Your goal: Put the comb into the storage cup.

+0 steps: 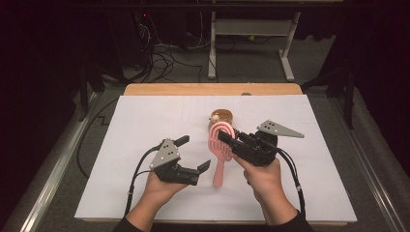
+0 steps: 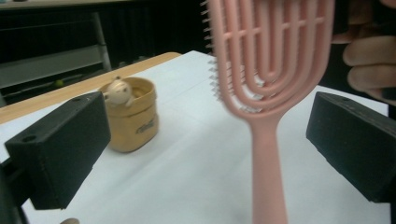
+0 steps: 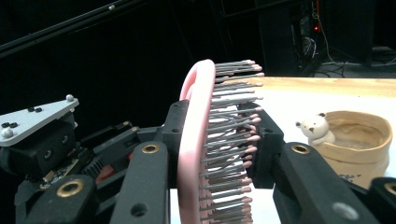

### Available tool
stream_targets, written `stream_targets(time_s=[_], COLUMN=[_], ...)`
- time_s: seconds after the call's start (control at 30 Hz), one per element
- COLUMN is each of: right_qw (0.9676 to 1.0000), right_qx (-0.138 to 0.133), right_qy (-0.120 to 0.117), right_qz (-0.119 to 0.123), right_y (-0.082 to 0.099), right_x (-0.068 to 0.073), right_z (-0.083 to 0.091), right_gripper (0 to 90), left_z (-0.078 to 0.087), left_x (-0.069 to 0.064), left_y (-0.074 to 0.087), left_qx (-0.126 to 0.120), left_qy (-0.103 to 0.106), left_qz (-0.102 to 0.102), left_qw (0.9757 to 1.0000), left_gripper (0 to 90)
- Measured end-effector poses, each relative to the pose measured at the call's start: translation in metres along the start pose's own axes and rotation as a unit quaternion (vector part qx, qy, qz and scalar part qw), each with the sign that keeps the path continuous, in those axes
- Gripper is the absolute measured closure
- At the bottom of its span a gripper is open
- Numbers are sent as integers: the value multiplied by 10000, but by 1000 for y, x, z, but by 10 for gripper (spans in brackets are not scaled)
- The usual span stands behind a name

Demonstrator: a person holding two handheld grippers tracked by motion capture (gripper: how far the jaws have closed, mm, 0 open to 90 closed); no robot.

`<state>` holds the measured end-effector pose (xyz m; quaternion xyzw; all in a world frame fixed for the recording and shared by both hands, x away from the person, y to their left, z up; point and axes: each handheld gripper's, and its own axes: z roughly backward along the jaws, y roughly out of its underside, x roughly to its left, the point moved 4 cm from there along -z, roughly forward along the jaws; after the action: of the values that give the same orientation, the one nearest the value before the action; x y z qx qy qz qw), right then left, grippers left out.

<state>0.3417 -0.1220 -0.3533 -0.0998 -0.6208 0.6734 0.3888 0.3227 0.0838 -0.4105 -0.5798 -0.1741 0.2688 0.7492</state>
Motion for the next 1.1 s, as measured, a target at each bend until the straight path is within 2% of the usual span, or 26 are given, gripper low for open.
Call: stream_targets(time_s=[0.1, 0.23, 0.4, 0.63, 0.77, 0.83, 0.93, 1.1], right_qw=[10000, 9999, 9998, 9996, 9994, 9993, 9991, 9986], right_qx=[-32, -78, -116, -161, -176, -172, -153, -160], right_qy=[30, 64, 115, 215, 256, 285, 345, 456], right_qz=[16, 76, 86, 122, 152, 180, 179, 219], right_y=[-1, -4, -5, -6, -6, -7, -6, -7], right_x=[-2, -4, -8, -14, -17, -18, -21, -25], right_z=[2, 5, 9, 15, 17, 18, 19, 23], right_gripper=[673, 673, 672, 672, 672, 671, 672, 671], left_z=[7, 15, 29, 46, 55, 57, 59, 61], left_x=[9, 23, 37, 47, 54, 57, 59, 60], left_y=[4, 10, 16, 31, 43, 49, 55, 61], left_qx=[31, 71, 42, 126, 71, 56, 134, 157], left_qy=[-52, -242, -483, -690, -787, -821, -871, -868], left_qz=[104, 197, 189, 101, 228, 244, 163, 204], left_qw=[9999, 9995, 9986, 9975, 9966, 9963, 9960, 9959], left_gripper=[0, 0, 0, 0, 0, 0, 0, 0])
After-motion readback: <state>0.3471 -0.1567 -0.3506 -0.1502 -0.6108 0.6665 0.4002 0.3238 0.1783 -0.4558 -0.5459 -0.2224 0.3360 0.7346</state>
